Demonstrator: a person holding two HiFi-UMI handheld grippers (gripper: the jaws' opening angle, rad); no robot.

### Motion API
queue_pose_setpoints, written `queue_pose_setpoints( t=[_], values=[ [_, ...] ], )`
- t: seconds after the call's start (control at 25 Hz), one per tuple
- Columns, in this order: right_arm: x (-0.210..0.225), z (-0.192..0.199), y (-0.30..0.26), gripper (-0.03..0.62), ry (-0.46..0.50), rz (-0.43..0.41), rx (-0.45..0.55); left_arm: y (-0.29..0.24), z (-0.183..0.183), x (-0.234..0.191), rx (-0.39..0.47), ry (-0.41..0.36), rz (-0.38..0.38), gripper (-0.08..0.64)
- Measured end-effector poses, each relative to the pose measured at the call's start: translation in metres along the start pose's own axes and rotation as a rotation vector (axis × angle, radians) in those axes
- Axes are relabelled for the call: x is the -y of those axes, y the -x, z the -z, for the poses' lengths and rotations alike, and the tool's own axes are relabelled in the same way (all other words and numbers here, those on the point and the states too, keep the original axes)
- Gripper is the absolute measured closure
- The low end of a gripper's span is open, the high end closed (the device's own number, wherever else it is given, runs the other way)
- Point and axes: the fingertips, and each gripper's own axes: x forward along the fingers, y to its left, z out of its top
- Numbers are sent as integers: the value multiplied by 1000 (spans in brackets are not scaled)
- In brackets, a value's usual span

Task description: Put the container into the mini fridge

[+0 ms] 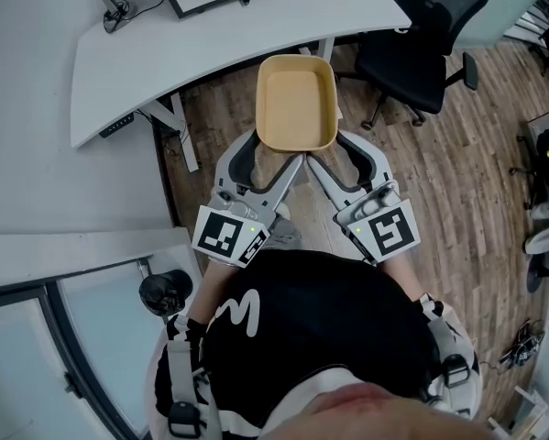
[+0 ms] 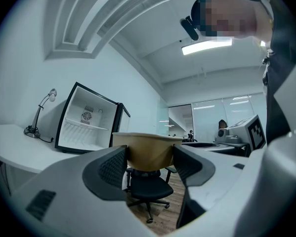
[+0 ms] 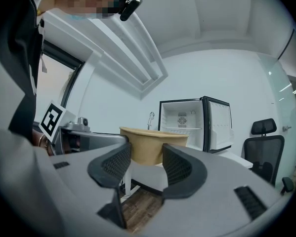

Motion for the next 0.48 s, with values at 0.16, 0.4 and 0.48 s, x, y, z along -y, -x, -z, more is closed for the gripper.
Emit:
queue_pose_setpoints(
  t=[0.16,0.4,0.48],
  values=[
    [13,-2,-21,388,0,10,0,-16,-4,-19,-1,-4,10,264],
    [28,-5,-55,388,-5,27,2,-35,-8,-52,-2,-2,26,264],
    [32,-5,-67,388,-6,28,2,-41,-9,-64,-2,-3,26,264]
  ],
)
